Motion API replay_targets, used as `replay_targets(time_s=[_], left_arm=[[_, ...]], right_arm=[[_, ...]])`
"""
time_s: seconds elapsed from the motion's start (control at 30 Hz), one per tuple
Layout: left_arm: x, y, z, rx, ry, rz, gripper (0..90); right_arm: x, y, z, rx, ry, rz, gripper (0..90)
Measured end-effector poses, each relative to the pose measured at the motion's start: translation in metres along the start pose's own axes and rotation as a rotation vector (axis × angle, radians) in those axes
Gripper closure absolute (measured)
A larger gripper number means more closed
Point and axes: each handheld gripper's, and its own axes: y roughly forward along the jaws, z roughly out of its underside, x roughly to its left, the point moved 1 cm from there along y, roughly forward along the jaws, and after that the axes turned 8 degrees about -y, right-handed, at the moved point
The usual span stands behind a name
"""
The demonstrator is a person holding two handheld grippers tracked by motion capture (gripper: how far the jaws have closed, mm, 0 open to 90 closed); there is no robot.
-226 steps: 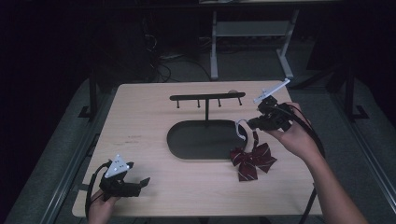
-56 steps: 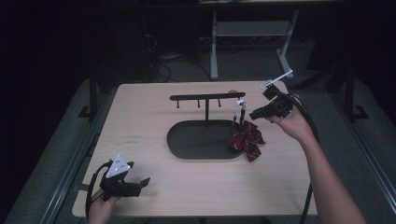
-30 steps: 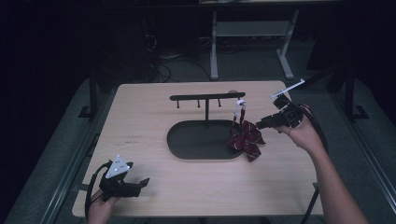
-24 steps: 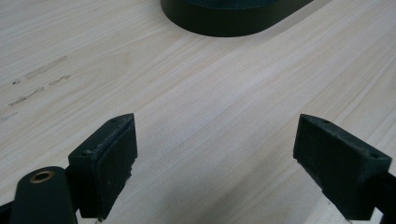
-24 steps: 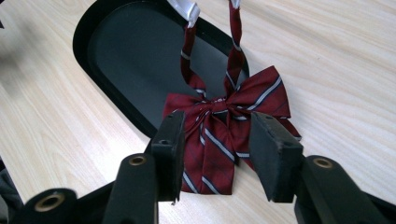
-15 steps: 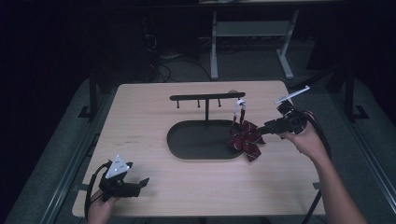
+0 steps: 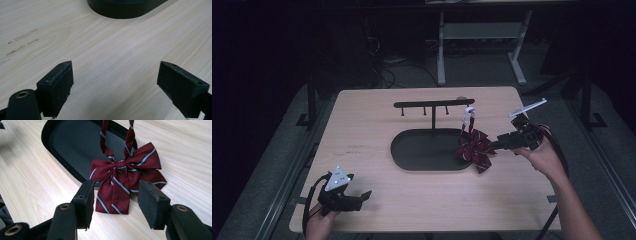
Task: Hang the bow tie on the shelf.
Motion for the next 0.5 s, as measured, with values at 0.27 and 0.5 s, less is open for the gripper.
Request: replay_targets(time_s=[0.27, 0.5], left_arm=[[0.0, 0.0, 0.0, 0.005, 0.001, 0.001, 13.5], [0.0, 0.001, 0.001, 0.006, -0.004, 0.001, 13.5]], right_arm=[[0.002, -0.002, 0.009, -0.004, 0.001, 0.005, 45.8], [0.002, -0.003, 0.021, -0.01, 0.012, 0.005, 45.4]])
